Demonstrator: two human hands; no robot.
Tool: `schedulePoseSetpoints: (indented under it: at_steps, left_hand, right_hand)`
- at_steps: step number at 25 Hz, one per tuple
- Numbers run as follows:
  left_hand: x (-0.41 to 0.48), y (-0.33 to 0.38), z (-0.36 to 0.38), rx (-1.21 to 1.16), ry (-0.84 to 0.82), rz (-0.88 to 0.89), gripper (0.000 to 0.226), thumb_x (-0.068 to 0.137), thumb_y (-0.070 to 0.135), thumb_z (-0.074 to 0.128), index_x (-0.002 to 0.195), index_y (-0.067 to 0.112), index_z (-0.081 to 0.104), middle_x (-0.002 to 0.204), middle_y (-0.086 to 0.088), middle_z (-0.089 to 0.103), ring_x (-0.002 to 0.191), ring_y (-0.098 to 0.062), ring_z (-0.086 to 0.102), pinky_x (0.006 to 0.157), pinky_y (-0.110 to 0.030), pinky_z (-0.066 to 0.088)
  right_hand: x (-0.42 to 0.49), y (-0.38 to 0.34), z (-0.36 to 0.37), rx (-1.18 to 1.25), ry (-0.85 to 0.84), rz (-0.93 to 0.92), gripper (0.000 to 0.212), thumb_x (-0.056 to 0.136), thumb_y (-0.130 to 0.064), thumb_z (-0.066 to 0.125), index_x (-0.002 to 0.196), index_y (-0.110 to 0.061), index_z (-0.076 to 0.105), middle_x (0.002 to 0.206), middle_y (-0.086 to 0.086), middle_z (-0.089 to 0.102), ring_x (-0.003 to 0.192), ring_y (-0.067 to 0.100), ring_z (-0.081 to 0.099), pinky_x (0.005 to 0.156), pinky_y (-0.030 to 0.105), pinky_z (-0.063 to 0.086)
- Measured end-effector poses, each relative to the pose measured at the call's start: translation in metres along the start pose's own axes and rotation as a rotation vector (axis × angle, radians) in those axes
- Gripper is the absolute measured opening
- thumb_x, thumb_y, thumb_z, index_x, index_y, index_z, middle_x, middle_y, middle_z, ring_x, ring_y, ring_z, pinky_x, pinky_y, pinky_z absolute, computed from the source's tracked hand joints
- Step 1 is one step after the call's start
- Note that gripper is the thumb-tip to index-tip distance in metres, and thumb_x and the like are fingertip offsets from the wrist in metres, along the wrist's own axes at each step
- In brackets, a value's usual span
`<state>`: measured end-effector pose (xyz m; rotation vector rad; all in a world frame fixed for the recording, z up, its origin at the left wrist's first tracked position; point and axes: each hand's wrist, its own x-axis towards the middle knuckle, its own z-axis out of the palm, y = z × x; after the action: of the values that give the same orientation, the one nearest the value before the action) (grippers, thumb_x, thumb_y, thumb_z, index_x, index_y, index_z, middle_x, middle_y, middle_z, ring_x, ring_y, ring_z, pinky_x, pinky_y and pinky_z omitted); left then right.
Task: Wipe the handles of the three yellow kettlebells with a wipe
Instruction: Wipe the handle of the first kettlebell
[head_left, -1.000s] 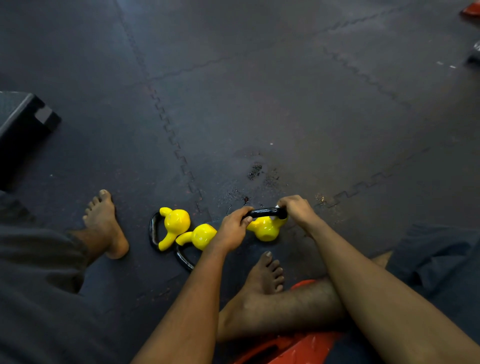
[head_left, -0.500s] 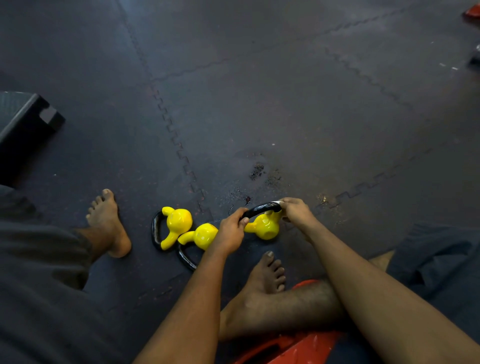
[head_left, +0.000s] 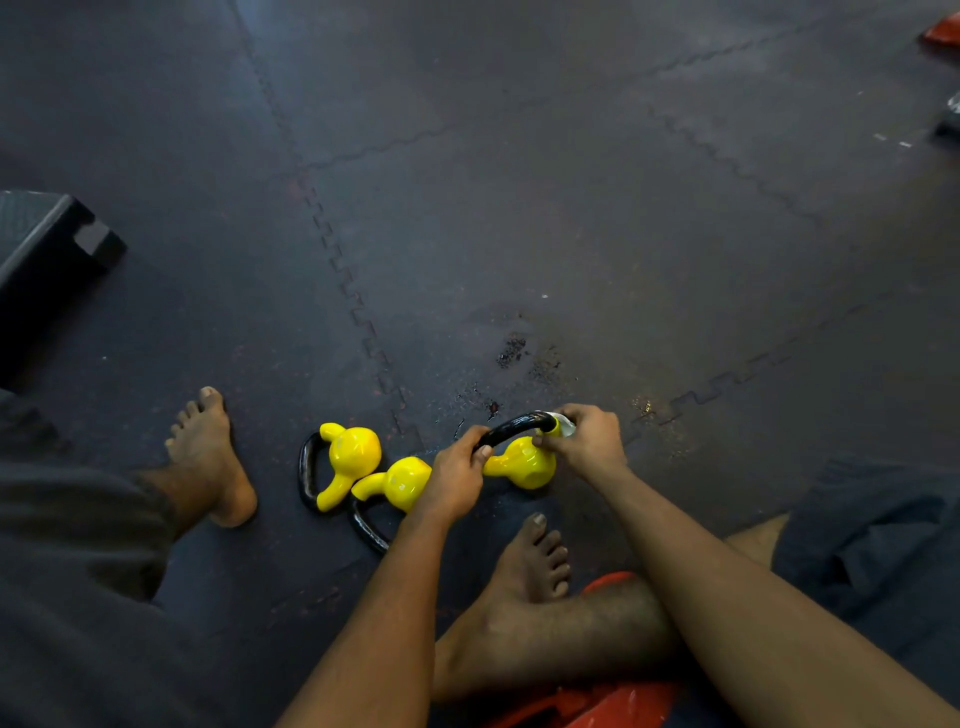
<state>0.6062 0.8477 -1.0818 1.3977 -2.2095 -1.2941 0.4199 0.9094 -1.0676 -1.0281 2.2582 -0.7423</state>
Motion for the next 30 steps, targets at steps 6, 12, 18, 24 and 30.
schedulePoseSetpoints:
  at_steps: [6, 12, 18, 24, 30]
  left_hand:
    - [0.002, -0.005, 0.000, -0.014, -0.011, -0.022, 0.023, 0.099, 0.018, 0.048, 0.119, 0.024, 0.056, 0.101, -0.008, 0.068, 0.091, -0.025, 0.060, 0.076, -0.032, 0.046]
    - [0.001, -0.002, -0.001, -0.005, -0.022, 0.005, 0.025, 0.099, 0.017, 0.047, 0.122, 0.023, 0.055, 0.102, -0.010, 0.067, 0.092, -0.025, 0.059, 0.078, -0.033, 0.045]
    - [0.003, 0.005, -0.001, 0.023, -0.036, 0.040, 0.028, 0.100, 0.016, 0.046, 0.125, 0.021, 0.054, 0.106, -0.008, 0.064, 0.091, -0.019, 0.055, 0.076, -0.026, 0.038]
    - [0.002, 0.004, -0.001, 0.036, -0.056, 0.058, 0.028, 0.099, 0.016, 0.046, 0.125, 0.023, 0.054, 0.104, -0.005, 0.062, 0.090, -0.018, 0.055, 0.075, -0.025, 0.037]
    - [0.004, 0.008, 0.002, 0.041, -0.073, 0.087, 0.029, 0.099, 0.015, 0.046, 0.126, 0.023, 0.054, 0.105, -0.002, 0.060, 0.090, -0.016, 0.054, 0.074, -0.024, 0.036]
  right_hand:
    - [0.003, 0.000, 0.001, 0.083, -0.106, -0.037, 0.028, 0.073, -0.017, 0.080, 0.100, -0.016, 0.070, 0.096, 0.003, 0.072, 0.091, 0.018, 0.062, 0.073, 0.025, 0.043]
    - [0.005, 0.002, -0.004, -0.016, -0.153, -0.051, 0.031, 0.068, -0.024, 0.085, 0.096, -0.019, 0.072, 0.092, 0.003, 0.071, 0.090, 0.017, 0.062, 0.072, 0.024, 0.043]
    - [0.000, -0.004, -0.001, -0.044, -0.053, 0.033, 0.029, 0.063, -0.027, 0.088, 0.083, -0.017, 0.069, 0.076, 0.000, 0.066, 0.076, 0.015, 0.058, 0.064, 0.024, 0.040]
    - [0.000, -0.006, -0.016, -0.160, -0.249, -0.065, 0.016, 0.076, -0.024, 0.077, 0.079, -0.021, 0.062, 0.077, 0.002, 0.061, 0.080, 0.018, 0.055, 0.062, 0.026, 0.034]
    - [-0.005, -0.005, -0.006, -0.161, -0.067, 0.121, 0.033, 0.061, -0.029, 0.090, 0.084, -0.023, 0.067, 0.081, 0.002, 0.064, 0.083, 0.017, 0.057, 0.067, 0.025, 0.042]
